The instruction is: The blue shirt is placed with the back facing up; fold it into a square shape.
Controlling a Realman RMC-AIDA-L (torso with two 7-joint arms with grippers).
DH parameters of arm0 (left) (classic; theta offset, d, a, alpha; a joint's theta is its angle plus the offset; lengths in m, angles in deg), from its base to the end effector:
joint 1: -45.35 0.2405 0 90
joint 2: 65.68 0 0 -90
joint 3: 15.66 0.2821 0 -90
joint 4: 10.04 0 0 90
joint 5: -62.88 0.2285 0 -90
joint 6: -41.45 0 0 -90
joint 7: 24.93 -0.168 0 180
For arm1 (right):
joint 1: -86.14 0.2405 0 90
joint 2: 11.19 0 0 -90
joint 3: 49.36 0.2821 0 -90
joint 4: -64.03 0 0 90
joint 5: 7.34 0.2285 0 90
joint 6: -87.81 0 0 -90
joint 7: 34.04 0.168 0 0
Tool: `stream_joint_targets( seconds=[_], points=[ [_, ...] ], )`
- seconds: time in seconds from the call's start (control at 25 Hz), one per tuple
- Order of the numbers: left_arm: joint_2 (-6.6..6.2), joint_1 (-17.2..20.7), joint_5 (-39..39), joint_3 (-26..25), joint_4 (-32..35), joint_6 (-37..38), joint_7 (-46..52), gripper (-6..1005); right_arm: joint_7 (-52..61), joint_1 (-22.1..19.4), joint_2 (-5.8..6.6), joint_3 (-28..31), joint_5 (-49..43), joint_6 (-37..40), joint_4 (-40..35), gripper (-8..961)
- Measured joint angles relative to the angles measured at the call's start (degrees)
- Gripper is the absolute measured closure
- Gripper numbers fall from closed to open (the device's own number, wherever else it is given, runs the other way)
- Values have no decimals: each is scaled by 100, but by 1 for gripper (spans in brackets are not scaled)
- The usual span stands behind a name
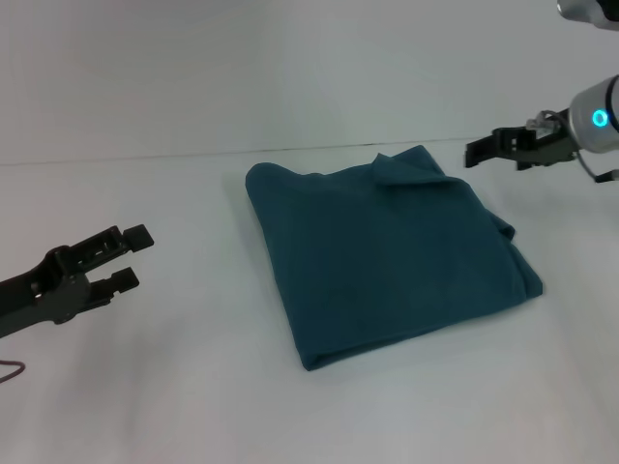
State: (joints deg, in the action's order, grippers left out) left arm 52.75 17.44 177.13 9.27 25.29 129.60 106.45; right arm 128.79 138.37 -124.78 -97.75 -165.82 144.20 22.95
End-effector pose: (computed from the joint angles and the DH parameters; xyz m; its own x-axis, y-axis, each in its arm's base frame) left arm -0.3209 0.3648 0.0026 -0.1083 0.8055 0.5826 0.9093 -0.1566 0.3855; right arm 0.2576 0.5262 0.0301 0.3595 -0.8140 -0.4561 -0.8440 -0.0752 -0.5310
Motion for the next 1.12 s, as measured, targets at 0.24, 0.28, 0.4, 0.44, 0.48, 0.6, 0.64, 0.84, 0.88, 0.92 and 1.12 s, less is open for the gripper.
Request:
stream_joint_targets(
  seconds=[0.24, 0.28, 0.4, 0.44, 0.48, 0.6, 0.64, 0.84, 0.88, 0.92, 1.12],
  points=[
    [4, 45, 0, -63, 0, -2, -6, 41, -416, 44, -151, -90, 419, 10, 209, 115],
    [5, 46, 0, -65, 0, -4, -6, 41, -467, 55, -160, -100, 530, 28, 260, 115],
    [5, 48, 0, -67, 0, -10, -7, 42, -715, 42, -168, -106, 1054, 141, 323, 116],
    [5, 48, 0, -67, 0, -13, -8, 42, -799, 29, -168, -107, 1228, 160, 346, 116],
    [6, 44, 0, -68, 0, -18, -8, 42, -849, 21, -167, -107, 1341, 162, 379, 116],
    [13, 27, 0, -68, 0, -25, -8, 42, -924, 38, -163, -110, 1462, 29, 596, 117],
    [18, 22, 0, -68, 0, -25, -8, 42, -944, 51, -164, -110, 1463, -39, 673, 117],
    [25, 17, 1, -68, -44, -42, -8, 41, -963, 39, -183, -109, 1437, -41, 667, 117],
    [22, 17, 1, -68, -51, -44, -7, 41, -956, 3, -185, -92, 1464, 68, 521, 118],
    [19, 16, 0, -68, -56, -46, -4, 41, -955, -33, -184, -67, 1528, 208, 361, 118],
    [23, 18, 1, -67, -61, -79, 0, 41, -1127, -122, -142, -51, 2214, 777, 197, 119]
  ],
)
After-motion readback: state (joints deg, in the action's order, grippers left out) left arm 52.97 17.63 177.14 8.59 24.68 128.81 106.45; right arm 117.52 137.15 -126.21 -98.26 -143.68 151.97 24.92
